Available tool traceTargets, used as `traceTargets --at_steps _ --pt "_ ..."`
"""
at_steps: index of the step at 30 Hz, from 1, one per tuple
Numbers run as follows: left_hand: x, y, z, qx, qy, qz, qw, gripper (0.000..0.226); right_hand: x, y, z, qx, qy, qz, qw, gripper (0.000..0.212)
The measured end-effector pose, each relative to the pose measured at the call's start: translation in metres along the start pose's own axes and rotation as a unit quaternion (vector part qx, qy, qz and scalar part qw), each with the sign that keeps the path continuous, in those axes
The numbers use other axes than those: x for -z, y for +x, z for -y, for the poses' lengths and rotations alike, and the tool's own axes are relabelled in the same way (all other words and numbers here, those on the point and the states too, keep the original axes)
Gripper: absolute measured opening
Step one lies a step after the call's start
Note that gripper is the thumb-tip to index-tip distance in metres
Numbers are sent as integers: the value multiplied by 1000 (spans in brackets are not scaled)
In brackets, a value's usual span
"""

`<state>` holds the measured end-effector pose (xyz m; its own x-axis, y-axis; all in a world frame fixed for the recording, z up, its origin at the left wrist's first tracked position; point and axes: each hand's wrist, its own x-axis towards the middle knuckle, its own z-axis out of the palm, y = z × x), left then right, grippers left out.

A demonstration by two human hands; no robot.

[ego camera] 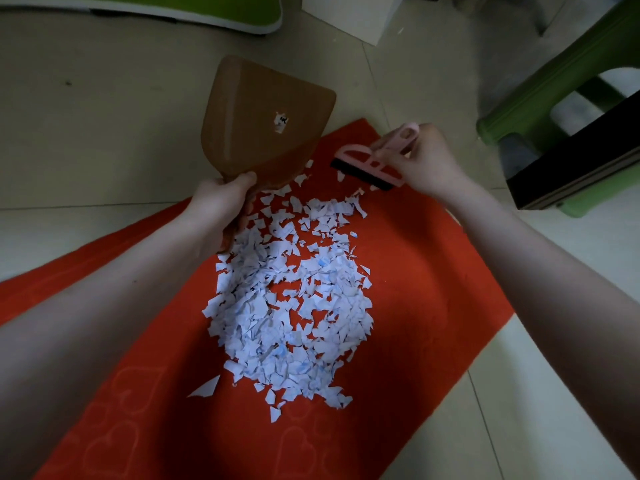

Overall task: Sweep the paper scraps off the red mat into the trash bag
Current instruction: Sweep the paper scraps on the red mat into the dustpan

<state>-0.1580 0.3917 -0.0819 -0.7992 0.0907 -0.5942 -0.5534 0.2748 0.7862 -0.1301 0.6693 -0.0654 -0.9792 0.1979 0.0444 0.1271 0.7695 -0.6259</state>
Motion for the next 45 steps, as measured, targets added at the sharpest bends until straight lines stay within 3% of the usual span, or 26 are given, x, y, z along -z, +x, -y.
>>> traceTargets --at_steps 5,8,12,14,17,20,24,26,29,33,38,42,45 --pt "-4 -4 0 8 3 5 1000 34 -23 27 -14 -114 -85 -114 983 24" --pt "-4 -6 2 10 2 6 1000 34 -33 32 -15 -144 -132 -76 978 30" --pt "0 -8 3 7 2 2 1000 33 -30 13 -2 -97 -132 12 986 31" --pt "2 -7 4 5 10 -1 1000 36 -20 -4 7 -54 -87 54 993 18" --pt "5 -7 3 3 14 0 1000 36 -3 -28 20 -17 5 56 998 14" --pt "4 -7 2 4 16 9 1000 33 -2 -28 21 -29 28 -18 999 15" --pt "1 -10 0 4 18 11 1000 32 -20 -4 14 -73 -34 -143 986 46" --pt "2 -10 0 0 14 10 1000 33 -28 10 9 -114 -62 -164 978 42" --pt "4 -10 2 -6 12 6 1000 33 -37 22 9 -159 -126 -114 972 45" --pt "8 -10 6 -9 4 -2 1000 30 -41 12 24 -131 -144 -4 981 82" --pt "10 -8 9 -12 -2 -6 1000 28 -16 -17 25 -51 -80 118 988 16" --pt "8 -9 5 -13 14 1 1000 30 4 -40 26 -11 -20 133 991 12" --pt "6 -10 4 -17 24 3 1000 32 5 -35 20 -34 -20 30 999 14"
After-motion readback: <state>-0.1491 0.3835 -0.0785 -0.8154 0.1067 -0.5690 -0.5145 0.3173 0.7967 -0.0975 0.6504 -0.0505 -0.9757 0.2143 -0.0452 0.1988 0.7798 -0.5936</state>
